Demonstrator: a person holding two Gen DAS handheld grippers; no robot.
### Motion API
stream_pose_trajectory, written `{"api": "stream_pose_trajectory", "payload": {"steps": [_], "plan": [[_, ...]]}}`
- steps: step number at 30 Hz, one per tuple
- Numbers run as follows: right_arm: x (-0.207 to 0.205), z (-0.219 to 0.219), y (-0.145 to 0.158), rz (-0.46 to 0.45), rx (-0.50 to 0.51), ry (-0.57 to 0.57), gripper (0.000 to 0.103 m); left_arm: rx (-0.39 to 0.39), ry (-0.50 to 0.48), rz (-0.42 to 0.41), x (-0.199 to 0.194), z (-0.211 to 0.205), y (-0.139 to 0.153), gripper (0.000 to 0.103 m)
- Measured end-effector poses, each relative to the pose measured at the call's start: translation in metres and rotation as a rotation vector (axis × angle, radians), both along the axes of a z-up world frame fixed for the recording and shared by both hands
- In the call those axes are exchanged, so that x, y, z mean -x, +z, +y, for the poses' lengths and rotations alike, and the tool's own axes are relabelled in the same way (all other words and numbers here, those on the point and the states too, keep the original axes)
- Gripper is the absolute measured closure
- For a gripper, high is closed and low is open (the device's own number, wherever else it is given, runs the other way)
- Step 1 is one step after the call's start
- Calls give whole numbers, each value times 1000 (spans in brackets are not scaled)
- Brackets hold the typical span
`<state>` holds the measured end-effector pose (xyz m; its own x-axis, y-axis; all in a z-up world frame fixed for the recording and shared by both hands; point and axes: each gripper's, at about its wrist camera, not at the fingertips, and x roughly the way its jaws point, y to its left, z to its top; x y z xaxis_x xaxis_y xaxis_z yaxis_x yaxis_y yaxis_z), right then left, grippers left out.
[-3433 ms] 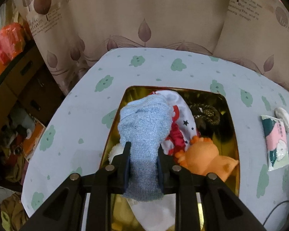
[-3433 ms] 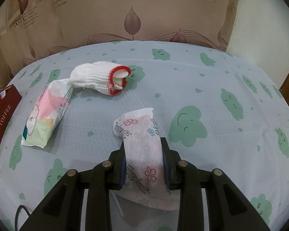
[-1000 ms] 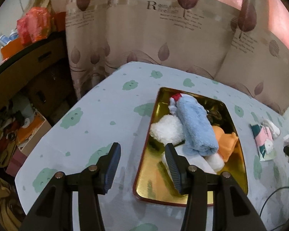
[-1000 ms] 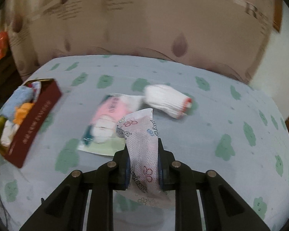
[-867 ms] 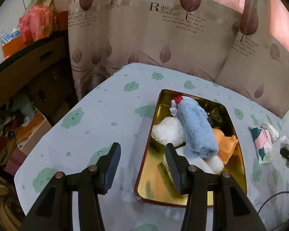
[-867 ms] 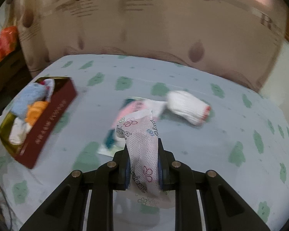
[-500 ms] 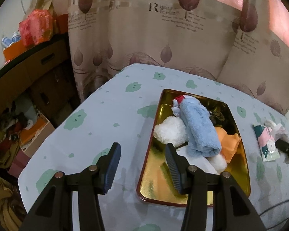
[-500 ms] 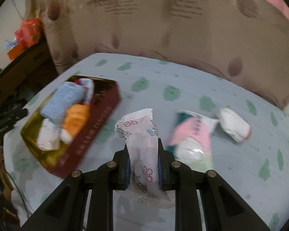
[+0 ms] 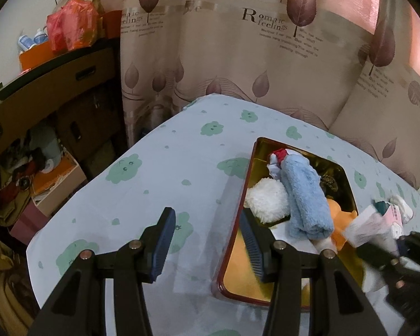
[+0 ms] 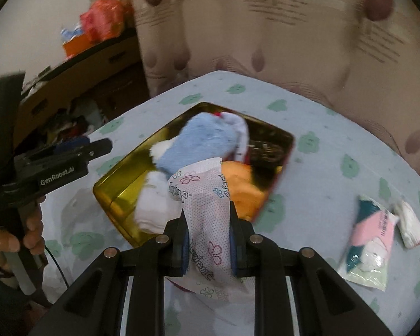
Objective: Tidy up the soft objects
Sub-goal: 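Carry the floral wipes packet into the gold tin and release it with the right tool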
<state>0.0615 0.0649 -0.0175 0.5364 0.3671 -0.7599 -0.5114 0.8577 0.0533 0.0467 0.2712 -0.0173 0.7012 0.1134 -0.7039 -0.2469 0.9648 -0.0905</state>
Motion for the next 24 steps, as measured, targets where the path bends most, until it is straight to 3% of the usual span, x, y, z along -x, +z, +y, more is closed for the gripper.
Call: {"api": "stream_pose_trajectory", "payload": {"steps": [11,16,24], "plan": [[-11,31,-31,59,25,17,83,-4,-6,-2,0,-1,0,54],[-13,36,-41,77,36,19,77,-5,-10,0,-1,-2,0,54],[-10,33,-36,45,20,15,55,-13,-13,5,-1,-5,-1,54]]}}
